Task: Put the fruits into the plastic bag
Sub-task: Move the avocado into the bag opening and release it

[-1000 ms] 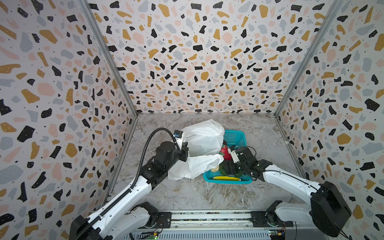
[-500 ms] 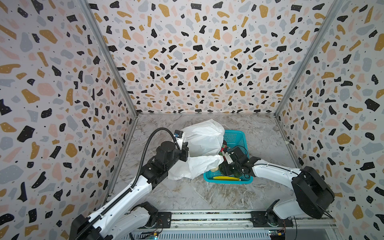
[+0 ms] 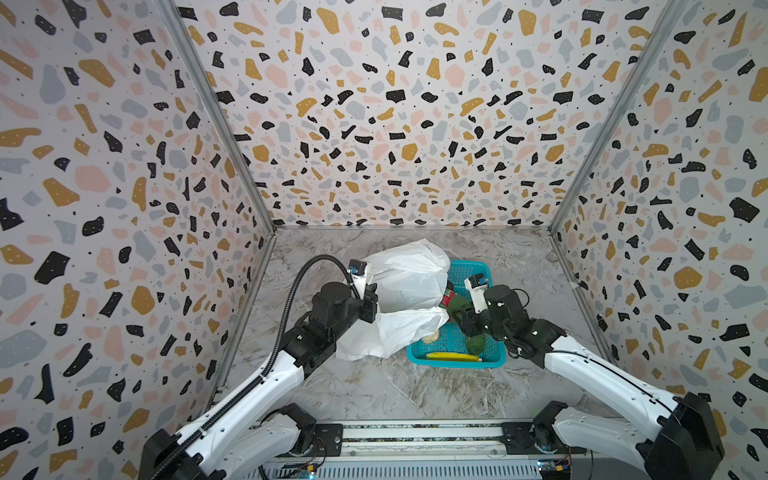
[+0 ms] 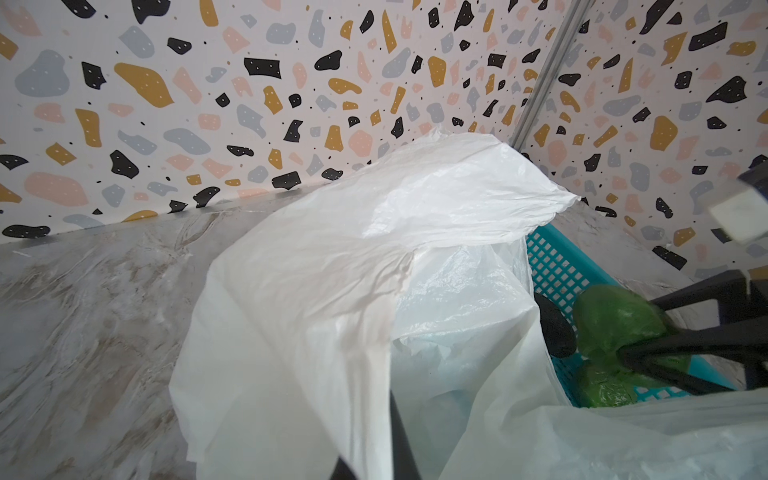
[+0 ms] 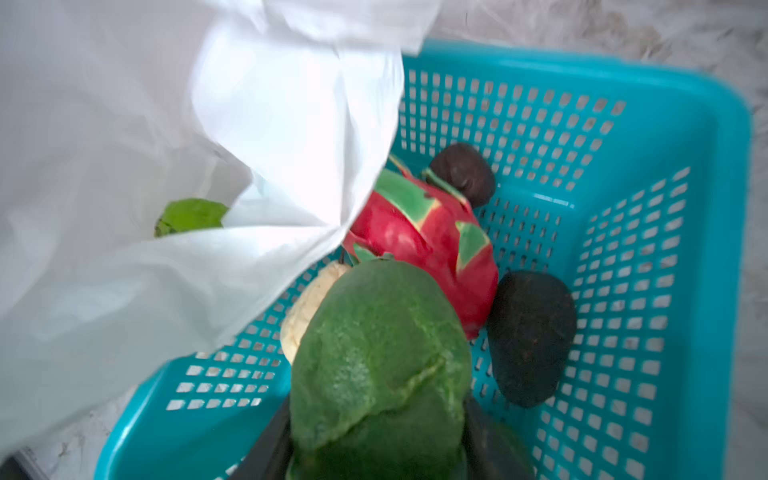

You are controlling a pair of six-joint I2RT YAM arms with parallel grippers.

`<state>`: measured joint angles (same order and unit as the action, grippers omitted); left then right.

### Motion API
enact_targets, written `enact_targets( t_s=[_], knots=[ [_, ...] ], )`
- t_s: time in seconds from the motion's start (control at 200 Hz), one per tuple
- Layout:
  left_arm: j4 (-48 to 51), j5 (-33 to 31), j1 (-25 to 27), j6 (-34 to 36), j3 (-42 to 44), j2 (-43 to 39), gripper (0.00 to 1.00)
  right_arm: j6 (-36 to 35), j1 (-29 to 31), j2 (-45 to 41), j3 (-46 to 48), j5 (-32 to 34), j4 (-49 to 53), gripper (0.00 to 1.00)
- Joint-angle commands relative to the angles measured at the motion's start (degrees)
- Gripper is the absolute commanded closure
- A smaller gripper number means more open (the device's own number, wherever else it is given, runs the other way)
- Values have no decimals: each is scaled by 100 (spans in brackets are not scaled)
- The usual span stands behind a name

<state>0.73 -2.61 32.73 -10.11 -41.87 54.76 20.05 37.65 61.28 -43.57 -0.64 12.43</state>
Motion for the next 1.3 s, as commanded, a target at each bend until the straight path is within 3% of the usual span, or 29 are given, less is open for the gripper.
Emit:
enact_targets(
  t_s=[0.0, 0.315, 0.571, 0.686, 0.751, 0.916, 0.991, 1.292],
  knots=[
    [-320, 144, -30, -21, 90, -50, 100, -271, 3, -158, -370, -291, -128, 63],
    [-284, 591, -30, 101, 109, -81, 100, -671, 269, 799, -1079, -1578, -1097, 63],
    [-244, 666, -30, 106, 70, -130, 100, -864, 839, 2319, -2024, -1804, -1358, 61],
    [-258, 610, -30, 71, 91, -152, 100, -778, 1058, 2790, -2228, -1889, -1357, 55],
    [-255, 557, -30, 62, 100, -167, 100, -722, 1153, 2911, -2218, -1904, -1381, 44],
    [-304, 449, -30, -30, 109, -161, 100, -648, 1210, 2742, -2078, -1696, -1401, 21],
    [-317, 371, -30, -91, 106, -157, 100, -732, 1193, 2512, -2004, -1459, -1355, 16],
    [-26, -89, -30, -427, -163, 62, 100, -558, 691, 1093, -1307, -884, -977, 16]
  ],
)
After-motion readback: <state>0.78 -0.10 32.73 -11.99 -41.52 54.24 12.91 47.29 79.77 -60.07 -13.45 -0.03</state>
